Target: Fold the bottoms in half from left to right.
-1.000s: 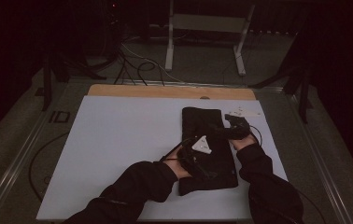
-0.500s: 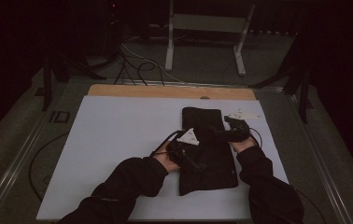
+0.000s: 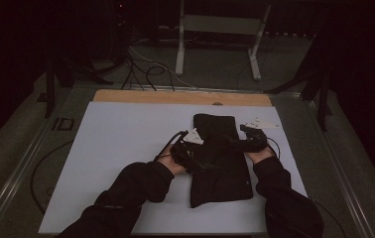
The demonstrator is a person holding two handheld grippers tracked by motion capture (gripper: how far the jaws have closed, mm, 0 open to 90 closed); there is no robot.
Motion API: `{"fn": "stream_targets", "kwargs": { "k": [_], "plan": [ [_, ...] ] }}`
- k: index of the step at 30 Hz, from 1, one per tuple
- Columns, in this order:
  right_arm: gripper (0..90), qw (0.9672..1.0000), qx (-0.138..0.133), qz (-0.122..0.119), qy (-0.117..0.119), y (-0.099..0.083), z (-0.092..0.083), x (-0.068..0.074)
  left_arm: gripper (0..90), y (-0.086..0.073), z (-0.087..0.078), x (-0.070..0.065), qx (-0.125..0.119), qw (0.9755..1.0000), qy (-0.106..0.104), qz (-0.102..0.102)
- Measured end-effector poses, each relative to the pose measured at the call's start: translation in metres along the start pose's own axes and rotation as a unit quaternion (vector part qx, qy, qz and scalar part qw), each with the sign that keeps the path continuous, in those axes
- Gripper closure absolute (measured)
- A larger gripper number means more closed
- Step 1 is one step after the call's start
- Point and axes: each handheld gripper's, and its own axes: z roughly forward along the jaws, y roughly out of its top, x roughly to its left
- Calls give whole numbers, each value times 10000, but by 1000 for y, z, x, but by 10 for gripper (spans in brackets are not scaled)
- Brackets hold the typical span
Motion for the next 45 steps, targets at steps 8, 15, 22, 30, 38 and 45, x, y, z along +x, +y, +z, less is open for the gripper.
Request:
{"fn": "stream_targets", "kwargs": {
  "k": [8,15,22,30,38,45],
  "plan": [
    [138,10000,-2,6,-57,-1,-1,-3,13,-2,-1,10,-6,9998,107,-138],
    [138,9999,43,-16,-106,0,-1,-7,13,-3,-2,23,-59,9993,193,-307],
    [139,9999,70,19,-139,1,-1,-11,13,-3,-3,37,-143,9981,313,-514],
    [140,9997,143,14,-189,1,4,-15,13,-3,-3,48,-169,9973,315,-639],
    [140,9996,213,66,-179,1,9,-18,13,-5,1,56,-135,9963,356,-766],
    [143,9996,179,79,-198,3,11,-19,13,-4,3,61,-134,9953,449,-845]
  ]
}}
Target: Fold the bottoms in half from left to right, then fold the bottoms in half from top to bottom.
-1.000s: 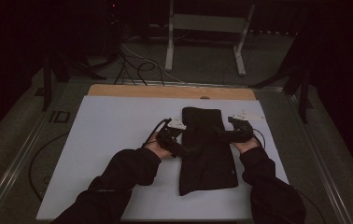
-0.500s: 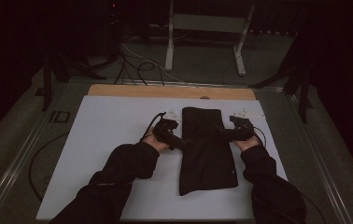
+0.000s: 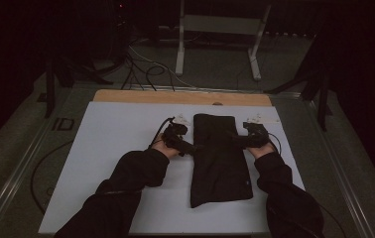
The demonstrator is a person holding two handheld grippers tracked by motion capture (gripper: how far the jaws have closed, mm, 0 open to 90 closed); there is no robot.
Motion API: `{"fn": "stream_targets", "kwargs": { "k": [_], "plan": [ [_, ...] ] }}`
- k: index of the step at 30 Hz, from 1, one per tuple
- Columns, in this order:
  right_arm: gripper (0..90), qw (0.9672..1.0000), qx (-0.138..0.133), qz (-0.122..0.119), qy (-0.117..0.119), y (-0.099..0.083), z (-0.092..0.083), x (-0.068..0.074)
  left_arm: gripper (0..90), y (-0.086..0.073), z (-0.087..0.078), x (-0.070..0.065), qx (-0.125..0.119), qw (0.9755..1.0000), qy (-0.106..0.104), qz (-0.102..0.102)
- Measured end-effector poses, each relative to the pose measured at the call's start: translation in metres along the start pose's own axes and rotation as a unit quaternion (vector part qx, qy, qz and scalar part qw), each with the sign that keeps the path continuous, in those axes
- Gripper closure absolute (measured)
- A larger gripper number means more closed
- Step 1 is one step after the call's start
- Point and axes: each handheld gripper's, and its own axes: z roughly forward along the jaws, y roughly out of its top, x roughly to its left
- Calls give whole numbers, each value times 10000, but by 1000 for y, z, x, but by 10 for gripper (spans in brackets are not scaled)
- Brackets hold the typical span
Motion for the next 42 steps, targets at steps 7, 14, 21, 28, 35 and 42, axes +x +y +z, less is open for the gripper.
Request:
{"fn": "stream_targets", "kwargs": {
  "k": [7,14,21,28,35,42],
  "plan": [
    [143,10000,72,-5,-43,1,2,-2,13,4,9,8,65,9999,-19,-145],
    [143,9998,191,77,-49,-3,9,-7,13,7,17,15,82,9995,16,-294],
    [142,9993,339,140,-17,-4,19,-11,13,10,24,25,29,9989,26,-460],
    [139,9986,485,180,-68,-4,28,-15,13,10,30,33,-77,9983,190,-554],
    [135,9974,676,183,-138,-4,35,-22,13,14,37,43,-8,9967,13,-806],
    [135,9959,838,259,-232,-1,44,-27,15,17,48,48,135,9960,18,-878]
  ]
}}
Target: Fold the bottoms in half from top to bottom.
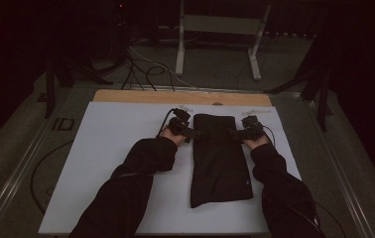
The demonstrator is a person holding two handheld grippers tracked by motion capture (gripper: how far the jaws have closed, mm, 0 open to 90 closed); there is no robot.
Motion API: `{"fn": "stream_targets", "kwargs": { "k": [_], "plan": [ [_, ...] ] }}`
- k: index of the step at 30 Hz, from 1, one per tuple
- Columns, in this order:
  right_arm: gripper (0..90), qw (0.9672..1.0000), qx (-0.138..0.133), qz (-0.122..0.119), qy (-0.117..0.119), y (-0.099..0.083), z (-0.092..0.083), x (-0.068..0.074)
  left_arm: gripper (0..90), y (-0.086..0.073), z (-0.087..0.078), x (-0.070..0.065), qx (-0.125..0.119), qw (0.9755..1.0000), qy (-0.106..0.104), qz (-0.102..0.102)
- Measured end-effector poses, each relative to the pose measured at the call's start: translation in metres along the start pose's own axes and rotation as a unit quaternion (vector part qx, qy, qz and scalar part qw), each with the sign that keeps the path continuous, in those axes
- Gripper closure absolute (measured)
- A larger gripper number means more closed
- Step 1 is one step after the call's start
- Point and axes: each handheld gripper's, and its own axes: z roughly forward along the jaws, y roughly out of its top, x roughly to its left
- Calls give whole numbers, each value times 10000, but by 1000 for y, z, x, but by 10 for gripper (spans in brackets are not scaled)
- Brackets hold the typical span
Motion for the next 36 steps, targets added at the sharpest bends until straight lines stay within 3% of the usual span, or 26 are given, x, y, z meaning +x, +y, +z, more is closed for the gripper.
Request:
{"fn": "stream_targets", "kwargs": {
  "k": [1,2,5,8,10,17,22,30,33,36],
  "plan": [
    [135,10000,2,5,-4,0,2,-1,15,0,0,0,0,10000,0,0],
    [137,10000,30,53,16,2,6,-2,7,1,3,3,-87,9998,-18,-154],
    [137,9999,96,9,-74,3,9,-2,4,2,6,4,-21,9998,9,-187],
    [133,9999,124,68,-13,5,14,-2,6,3,14,6,131,9994,252,-217],
    [139,9997,138,161,-79,6,16,-2,15,4,15,7,105,9992,245,-288],
    [141,9994,166,291,23,8,21,-7,144,7,19,13,37,9984,403,-402],
    [189,9990,174,414,-42,10,22,-14,225,8,20,18,-98,9978,250,-601],
    [237,9984,358,422,-73,8,30,-16,348,5,23,22,55,9979,124,-637],
    [365,9982,450,405,-47,8,33,-15,388,4,24,24,4,9975,79,-708],
    [383,9978,543,348,-118,8,34,-13,439,4,23,25,23,9966,7,-829]
  ]
}}
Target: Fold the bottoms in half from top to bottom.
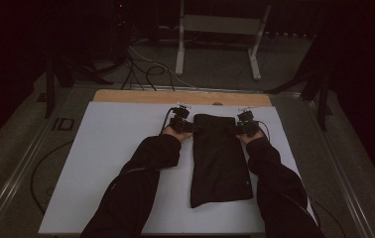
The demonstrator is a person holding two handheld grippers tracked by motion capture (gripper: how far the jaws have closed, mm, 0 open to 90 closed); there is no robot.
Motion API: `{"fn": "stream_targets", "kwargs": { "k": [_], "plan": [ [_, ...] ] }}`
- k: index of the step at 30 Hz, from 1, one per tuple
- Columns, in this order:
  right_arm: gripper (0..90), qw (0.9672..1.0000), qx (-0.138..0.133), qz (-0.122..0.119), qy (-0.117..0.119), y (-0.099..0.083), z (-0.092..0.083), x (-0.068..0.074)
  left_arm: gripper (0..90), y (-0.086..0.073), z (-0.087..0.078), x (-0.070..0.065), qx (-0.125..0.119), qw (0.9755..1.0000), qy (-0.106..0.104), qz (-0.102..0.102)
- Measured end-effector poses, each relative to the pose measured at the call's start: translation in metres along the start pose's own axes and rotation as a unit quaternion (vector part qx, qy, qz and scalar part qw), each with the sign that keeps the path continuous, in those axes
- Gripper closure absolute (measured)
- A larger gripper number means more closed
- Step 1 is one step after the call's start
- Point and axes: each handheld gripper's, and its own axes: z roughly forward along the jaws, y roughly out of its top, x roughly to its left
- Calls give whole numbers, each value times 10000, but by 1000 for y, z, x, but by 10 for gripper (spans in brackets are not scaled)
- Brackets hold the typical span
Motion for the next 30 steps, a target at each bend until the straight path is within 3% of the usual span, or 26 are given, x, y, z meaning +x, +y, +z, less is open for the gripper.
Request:
{"fn": "stream_targets", "kwargs": {
  "k": [4,6,13,19,21,26,30],
  "plan": [
    [449,9999,90,4,83,2,-1,-1,511,-1,1,-1,61,10000,-32,71],
    [471,9999,121,59,93,2,-1,0,592,-1,2,-2,110,9999,-104,53],
    [549,9998,178,19,44,3,-2,0,763,-3,4,-6,172,9993,-61,315],
    [612,9998,175,-36,90,2,-3,-2,800,-3,4,-10,142,9986,4,514],
    [630,9998,157,32,112,2,-3,-2,801,-3,4,-10,149,9986,23,514],
    [681,9995,186,-61,258,1,-4,-2,808,-2,4,-12,171,9984,70,534],
    [796,9988,184,-145,425,0,-3,1,811,-2,4,-13,188,9980,107,587]
  ]
}}
